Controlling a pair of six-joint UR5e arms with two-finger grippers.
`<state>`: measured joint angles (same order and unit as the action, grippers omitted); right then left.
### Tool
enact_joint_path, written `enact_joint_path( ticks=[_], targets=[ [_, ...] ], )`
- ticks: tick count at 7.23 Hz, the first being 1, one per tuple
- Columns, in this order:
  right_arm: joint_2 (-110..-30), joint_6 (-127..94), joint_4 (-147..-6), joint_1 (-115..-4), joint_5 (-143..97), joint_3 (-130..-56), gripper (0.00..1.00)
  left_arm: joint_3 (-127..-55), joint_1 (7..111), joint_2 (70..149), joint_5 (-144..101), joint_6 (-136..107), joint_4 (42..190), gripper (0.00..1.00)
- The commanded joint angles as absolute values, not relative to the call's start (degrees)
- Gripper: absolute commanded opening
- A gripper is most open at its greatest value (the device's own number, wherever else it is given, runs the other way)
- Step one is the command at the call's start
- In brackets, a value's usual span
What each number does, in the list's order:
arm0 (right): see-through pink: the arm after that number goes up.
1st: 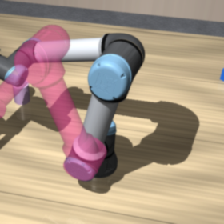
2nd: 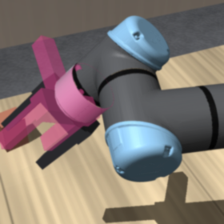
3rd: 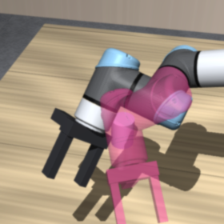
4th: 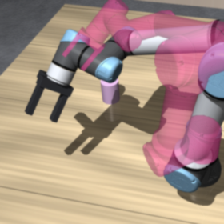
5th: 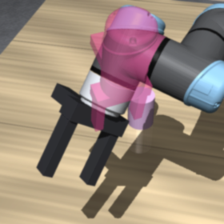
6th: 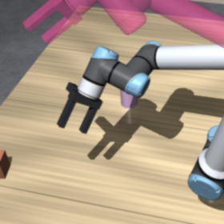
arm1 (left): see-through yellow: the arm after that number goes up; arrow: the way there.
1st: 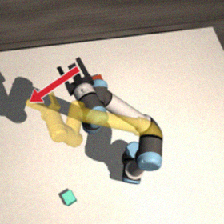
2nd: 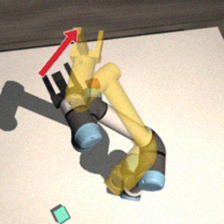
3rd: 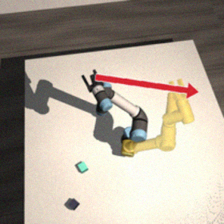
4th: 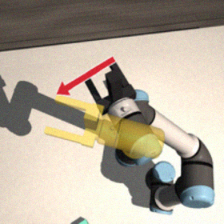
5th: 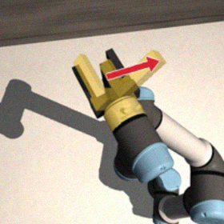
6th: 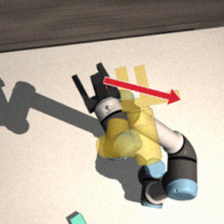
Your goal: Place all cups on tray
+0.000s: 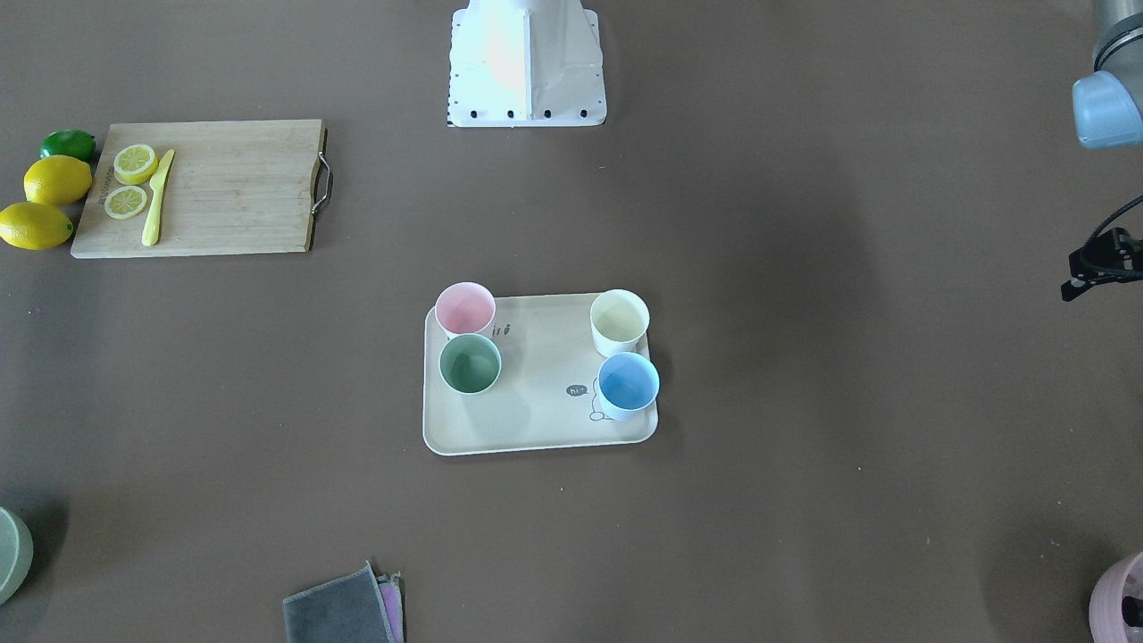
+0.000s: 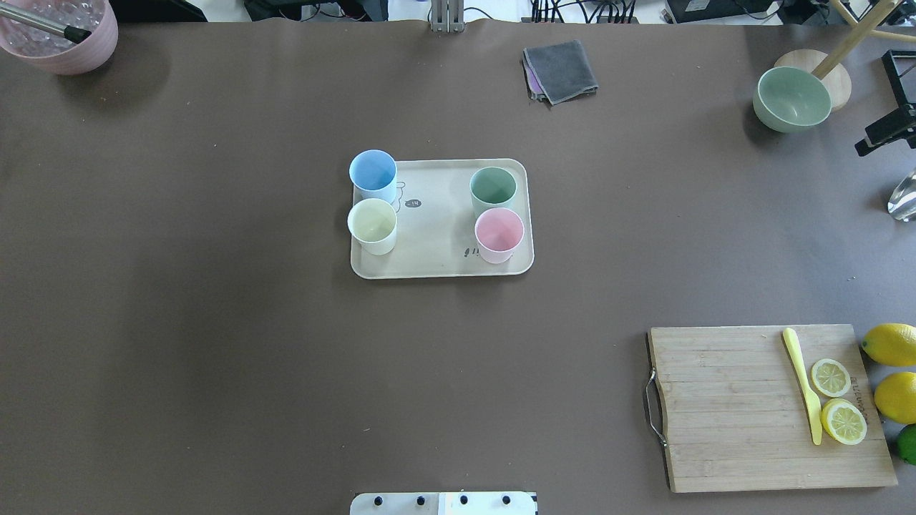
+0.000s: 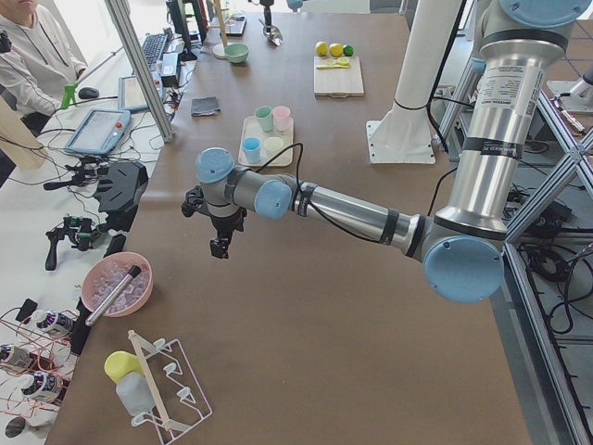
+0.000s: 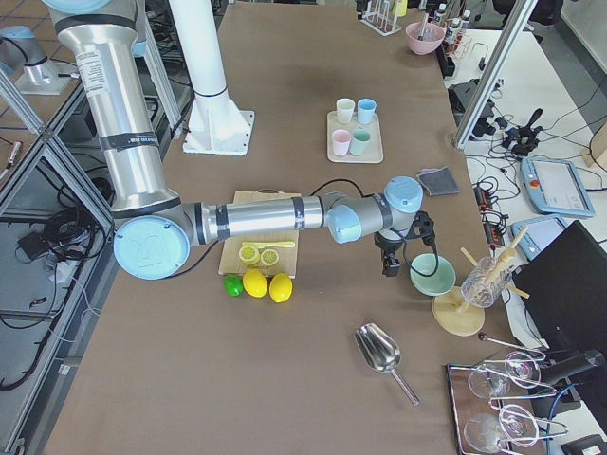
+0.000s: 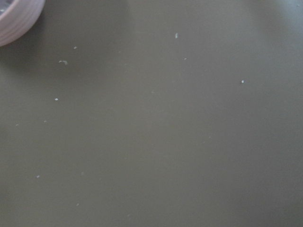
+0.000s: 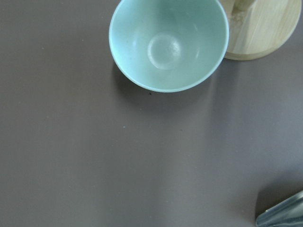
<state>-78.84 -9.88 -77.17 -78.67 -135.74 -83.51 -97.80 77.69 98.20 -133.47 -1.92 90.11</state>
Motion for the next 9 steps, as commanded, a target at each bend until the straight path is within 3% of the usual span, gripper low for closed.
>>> enact_joint_path(
  ticks=[1, 4, 9],
  targets=[
    [-80.0, -7.8, -77.2, -80.4, -136.1, -83.6, 1.00, -101.2, 77.9, 91.4, -133.2, -0.4, 91.0, 0.98],
    [-80.3, -7.8, -77.2, -80.2, -135.8, -83.8, 1.00, -101.5, 77.9, 86.6, -135.9, -0.8, 101.0, 0.98],
    [-80.6, -7.7, -77.0, -80.2, -135.5, -84.8, 1.00, -102.6, 78.1, 87.1, -137.1, -0.4, 101.6, 0.98]
  ],
)
